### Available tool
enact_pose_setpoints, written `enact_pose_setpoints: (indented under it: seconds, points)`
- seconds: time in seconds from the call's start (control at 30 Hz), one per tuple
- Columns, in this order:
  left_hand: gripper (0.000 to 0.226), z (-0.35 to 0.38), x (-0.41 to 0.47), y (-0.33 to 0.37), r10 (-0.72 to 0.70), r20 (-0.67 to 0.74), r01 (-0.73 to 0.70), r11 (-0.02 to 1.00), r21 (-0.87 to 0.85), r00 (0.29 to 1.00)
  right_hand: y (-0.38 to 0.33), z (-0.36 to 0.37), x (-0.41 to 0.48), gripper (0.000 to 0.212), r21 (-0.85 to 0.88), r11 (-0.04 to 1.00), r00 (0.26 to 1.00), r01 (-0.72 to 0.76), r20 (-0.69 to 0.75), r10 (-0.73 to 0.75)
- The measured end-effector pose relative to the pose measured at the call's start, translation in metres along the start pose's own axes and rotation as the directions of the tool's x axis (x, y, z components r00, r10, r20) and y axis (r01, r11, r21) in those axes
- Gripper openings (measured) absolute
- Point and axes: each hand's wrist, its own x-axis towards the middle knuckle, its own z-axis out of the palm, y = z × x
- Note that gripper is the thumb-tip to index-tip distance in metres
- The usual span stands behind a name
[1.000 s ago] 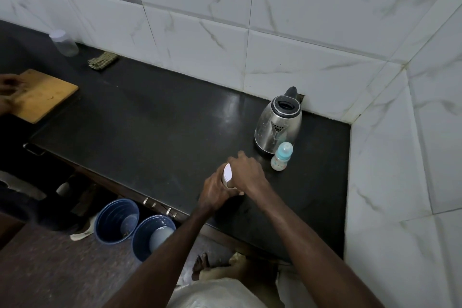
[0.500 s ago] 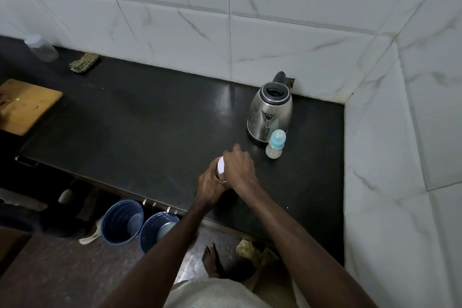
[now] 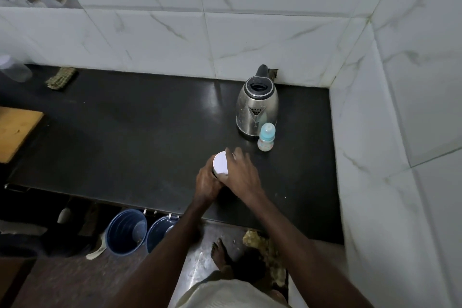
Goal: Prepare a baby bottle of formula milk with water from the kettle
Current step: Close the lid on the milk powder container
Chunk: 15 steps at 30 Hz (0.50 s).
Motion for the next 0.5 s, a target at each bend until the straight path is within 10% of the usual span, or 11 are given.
enact_pose_setpoints:
  seconds: [0.5]
  points:
    - [0.102, 0.021, 0.054, 0.022, -0.067, 0.034, 0.065, 0.995, 0.073, 0.997, 0.076, 0.029, -0.045, 0.069, 0.214, 0.955, 0.976, -0.207, -0.023, 0.217]
